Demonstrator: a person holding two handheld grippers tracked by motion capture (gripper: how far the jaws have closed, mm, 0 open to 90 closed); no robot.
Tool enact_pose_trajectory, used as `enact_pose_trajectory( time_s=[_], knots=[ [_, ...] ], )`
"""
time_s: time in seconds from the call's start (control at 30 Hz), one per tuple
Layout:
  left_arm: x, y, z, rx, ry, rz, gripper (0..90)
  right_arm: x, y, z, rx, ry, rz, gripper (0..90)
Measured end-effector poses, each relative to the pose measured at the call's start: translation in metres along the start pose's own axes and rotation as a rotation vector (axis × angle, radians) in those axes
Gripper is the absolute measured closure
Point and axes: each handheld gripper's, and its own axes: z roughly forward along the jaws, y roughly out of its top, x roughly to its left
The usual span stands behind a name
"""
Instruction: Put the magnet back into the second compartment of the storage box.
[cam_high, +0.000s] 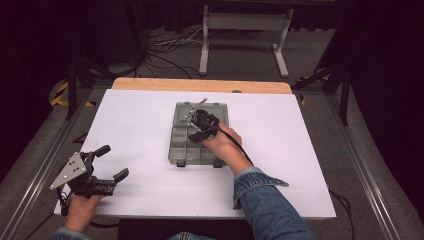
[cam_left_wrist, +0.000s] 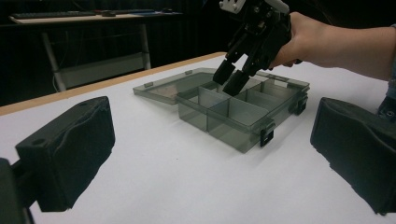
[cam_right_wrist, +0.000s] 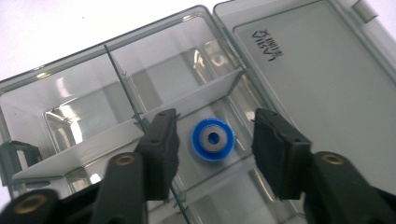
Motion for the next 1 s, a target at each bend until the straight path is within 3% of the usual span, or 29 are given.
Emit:
enact_pose_trajectory(
  time_s=[0.13,0.23,0.53,0.67,1.0],
  knots=[
    [0.0,0.0,0.0,-0.002,-0.001,-0.001,0.6,0.0,0.0,-0.012,-0.029,-0.007,0.008,42.7],
    [0.0,0.0,0.0,0.001,-0.002,0.0,0.6,0.002,-0.001,-0.028,-0.085,-0.009,0.011,36.7],
    [-0.001,-0.001,-0.001,0.002,0.001,-0.002,0.6,0.009,-0.005,-0.057,-0.181,-0.017,0.0,26.6],
    [-0.001,0.0,-0.002,-0.002,0.006,-0.005,0.6,0.011,-0.015,-0.074,-0.256,-0.017,0.01,21.6],
    [0.0,0.0,-0.002,-0.003,0.008,-0.005,0.6,0.019,-0.037,-0.109,-0.38,-0.03,0.016,10.9]
  ],
)
